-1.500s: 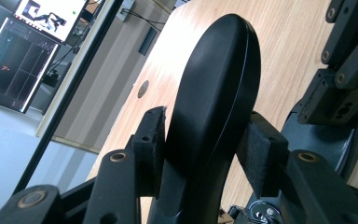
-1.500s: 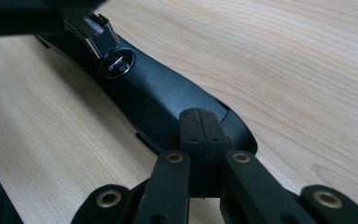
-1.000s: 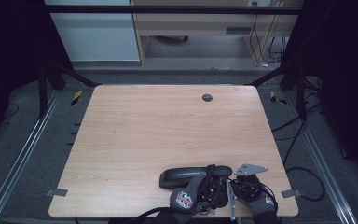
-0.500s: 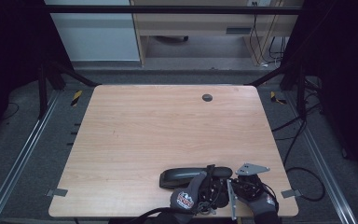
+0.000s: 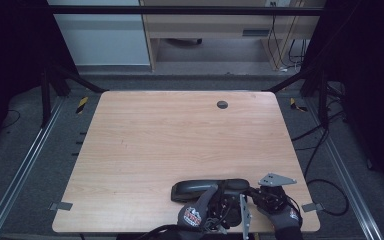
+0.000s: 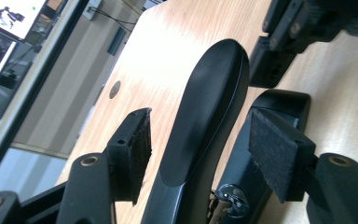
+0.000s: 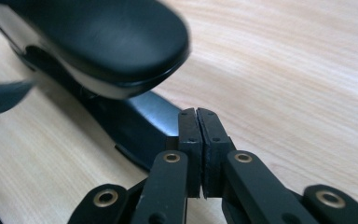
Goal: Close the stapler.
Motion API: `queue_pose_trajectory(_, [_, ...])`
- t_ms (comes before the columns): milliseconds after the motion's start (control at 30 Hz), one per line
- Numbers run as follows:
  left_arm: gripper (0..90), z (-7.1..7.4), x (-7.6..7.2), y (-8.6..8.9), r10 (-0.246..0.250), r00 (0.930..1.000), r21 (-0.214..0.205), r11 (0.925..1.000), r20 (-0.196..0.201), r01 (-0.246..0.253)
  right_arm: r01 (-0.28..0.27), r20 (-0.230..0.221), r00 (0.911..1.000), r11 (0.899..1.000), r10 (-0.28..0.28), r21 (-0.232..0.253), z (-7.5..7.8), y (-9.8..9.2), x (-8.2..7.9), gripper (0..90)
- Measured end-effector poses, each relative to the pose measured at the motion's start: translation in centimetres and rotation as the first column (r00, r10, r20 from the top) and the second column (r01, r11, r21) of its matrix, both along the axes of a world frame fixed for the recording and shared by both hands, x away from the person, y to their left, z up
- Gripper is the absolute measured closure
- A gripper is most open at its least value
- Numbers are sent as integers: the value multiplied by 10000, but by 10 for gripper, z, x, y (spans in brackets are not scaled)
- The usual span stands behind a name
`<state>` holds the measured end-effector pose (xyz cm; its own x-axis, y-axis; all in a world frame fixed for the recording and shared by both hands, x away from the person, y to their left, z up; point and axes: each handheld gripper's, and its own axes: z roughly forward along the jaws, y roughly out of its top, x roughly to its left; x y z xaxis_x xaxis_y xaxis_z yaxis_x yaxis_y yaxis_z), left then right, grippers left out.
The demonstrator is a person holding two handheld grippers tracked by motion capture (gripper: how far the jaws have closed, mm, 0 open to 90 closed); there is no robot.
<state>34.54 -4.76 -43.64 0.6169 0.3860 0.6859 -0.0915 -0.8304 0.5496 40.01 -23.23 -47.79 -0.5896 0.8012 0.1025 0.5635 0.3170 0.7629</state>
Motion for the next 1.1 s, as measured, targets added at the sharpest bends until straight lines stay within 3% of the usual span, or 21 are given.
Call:
queue_pose_trajectory(267, [386,19,1,15,49,9997,-758,9971,-238,-67,507,472,9976,9985,-516,196,6,-11,0,900])
queue_pose_trajectory(533, [383,36,16,42,522,9964,-1298,9897,-675,-607,690,657,9953,9968,-716,412,10,-17,-1,900])
queue_pose_trajectory(900, [382,50,37,96,1548,9812,-2046,9629,-1150,-1759,464,1137,9921,9972,-528,584,23,-16,-3,900])
queue_pose_trajectory(1100, [381,52,47,127,2137,9667,-2497,9372,-1407,-2435,465,1384,9887,9956,-575,815,29,-19,-5,900])
